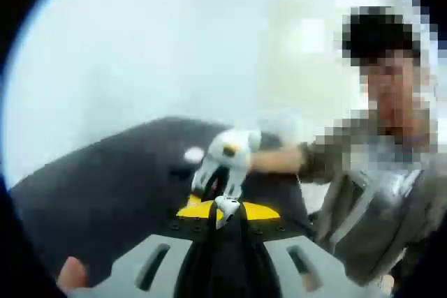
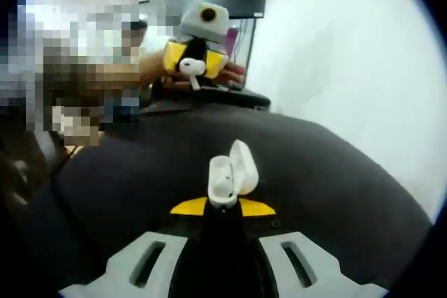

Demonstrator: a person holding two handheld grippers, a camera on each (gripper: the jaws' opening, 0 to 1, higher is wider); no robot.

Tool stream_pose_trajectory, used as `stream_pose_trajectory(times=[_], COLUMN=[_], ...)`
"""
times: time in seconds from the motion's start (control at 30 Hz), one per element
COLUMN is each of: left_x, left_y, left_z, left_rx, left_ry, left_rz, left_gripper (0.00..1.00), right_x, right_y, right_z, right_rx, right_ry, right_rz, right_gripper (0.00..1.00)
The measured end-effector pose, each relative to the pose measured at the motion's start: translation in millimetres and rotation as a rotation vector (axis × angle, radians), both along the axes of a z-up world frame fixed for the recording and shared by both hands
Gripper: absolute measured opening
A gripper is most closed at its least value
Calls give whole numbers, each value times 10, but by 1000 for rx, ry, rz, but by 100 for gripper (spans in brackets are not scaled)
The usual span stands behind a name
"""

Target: Pick up three earphones and place each one into its charging case using tactile feedback, ensure that each earphone is properly inserted and securely positioned inside the case.

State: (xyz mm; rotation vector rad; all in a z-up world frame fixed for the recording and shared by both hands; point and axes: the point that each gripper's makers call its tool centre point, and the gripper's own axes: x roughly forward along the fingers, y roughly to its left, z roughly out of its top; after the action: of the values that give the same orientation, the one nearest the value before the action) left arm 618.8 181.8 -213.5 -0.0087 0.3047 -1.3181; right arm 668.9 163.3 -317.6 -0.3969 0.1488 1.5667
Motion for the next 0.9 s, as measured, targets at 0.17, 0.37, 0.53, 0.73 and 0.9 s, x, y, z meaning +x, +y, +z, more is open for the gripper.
stream_pose_trajectory(times=[0.17, 0.37, 0.53, 0.73, 0.9], left_x=[138, 176, 132, 141, 183], left_y=[-39, -87, -197, -250, -267], left_z=[7, -97, -285, -436, -475], left_rx=[-140, -177, -91, 0, 17], left_ry=[47, 84, 145, 186, 212], left_rz=[-55, -118, -191, -279, -294], left_gripper=[12, 12, 12, 10, 9], right_x=[11, -5, -27, -45, -55], right_y=[2, 17, 29, 21, 9], right_z=[-2, -6, -6, -4, -6], right_rx=[6, 8, 7, 6, 5], right_ry=[52, 56, 51, 48, 47], right_rz=[1, 7, 9, 10, 11], right_gripper=[17, 17, 17, 17, 17])
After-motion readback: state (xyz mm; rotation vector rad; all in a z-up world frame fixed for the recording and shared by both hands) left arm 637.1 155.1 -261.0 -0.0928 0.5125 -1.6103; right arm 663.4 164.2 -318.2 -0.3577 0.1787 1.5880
